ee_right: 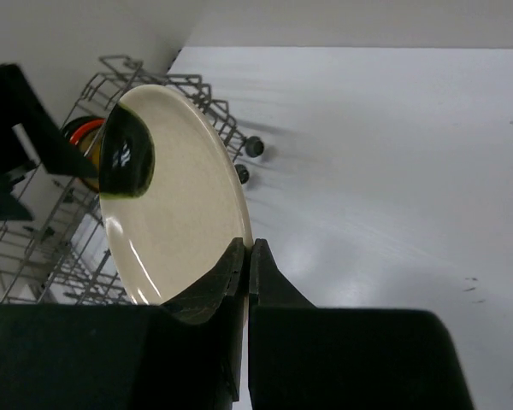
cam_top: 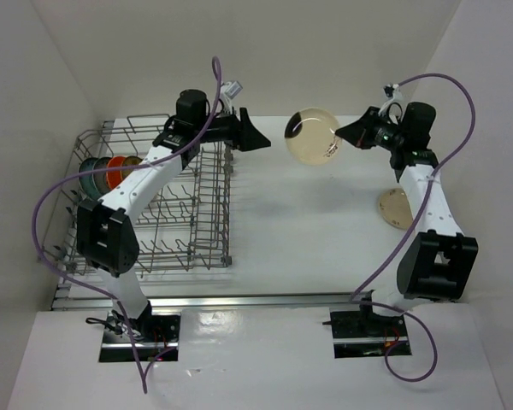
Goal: Load the plates into the dish rack
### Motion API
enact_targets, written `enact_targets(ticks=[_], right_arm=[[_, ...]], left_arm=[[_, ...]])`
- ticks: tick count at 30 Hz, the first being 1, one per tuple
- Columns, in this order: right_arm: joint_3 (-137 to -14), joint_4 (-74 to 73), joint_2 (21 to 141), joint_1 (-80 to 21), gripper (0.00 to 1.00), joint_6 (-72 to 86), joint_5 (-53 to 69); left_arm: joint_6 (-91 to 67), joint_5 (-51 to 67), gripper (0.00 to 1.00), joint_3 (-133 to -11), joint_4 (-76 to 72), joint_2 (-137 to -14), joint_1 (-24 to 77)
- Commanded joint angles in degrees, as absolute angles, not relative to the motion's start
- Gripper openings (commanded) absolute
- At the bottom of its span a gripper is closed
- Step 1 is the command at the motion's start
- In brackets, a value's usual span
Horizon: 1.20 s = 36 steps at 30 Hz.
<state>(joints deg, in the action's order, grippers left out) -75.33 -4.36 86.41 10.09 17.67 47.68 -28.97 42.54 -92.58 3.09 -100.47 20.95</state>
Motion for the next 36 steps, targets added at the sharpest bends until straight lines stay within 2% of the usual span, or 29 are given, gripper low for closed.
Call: enact_targets(ticks=[1, 7, 9, 19, 23, 29, 36], right_arm=[[-73.84, -4.48, 82.54, 7.56, 0.00, 17.31, 49.23], [-73.21, -6.15, 77.97, 3.87, 0.00, 17.31, 48.43], [-73.21, -6.86, 77.96, 2.82, 0.00, 17.31, 47.64], [-75.58, -9.49, 79.19, -2.37, 0.00, 16.79, 43.07], [-76.64, -10.89, 78.40, -2.37, 0.00, 15.56, 39.03], [-77.26, -12.66, 77.87, -2.37, 0.00, 13.97, 37.27], [-76.73, -11.61, 78.40, -2.37, 0.00, 14.50, 38.85]], left_arm=[[-31.64, 46.22, 0.72, -96.59, -1.74, -103.00, 21.09], [-30.94, 46.23, 0.71, -97.73, -0.44, -105.99, 22.24], [-31.55, 47.72, 0.68, -97.73, -1.67, -106.52, 22.24], [-28.22, 48.87, 0.65, -98.26, 1.32, -107.14, 23.38], [-25.14, 44.74, 0.73, -98.88, 5.88, -104.25, 22.68], [-24.43, 44.73, 0.75, -97.83, 6.59, -100.38, 18.90], [-25.05, 44.21, 0.77, -95.90, 5.54, -99.05, 18.90]])
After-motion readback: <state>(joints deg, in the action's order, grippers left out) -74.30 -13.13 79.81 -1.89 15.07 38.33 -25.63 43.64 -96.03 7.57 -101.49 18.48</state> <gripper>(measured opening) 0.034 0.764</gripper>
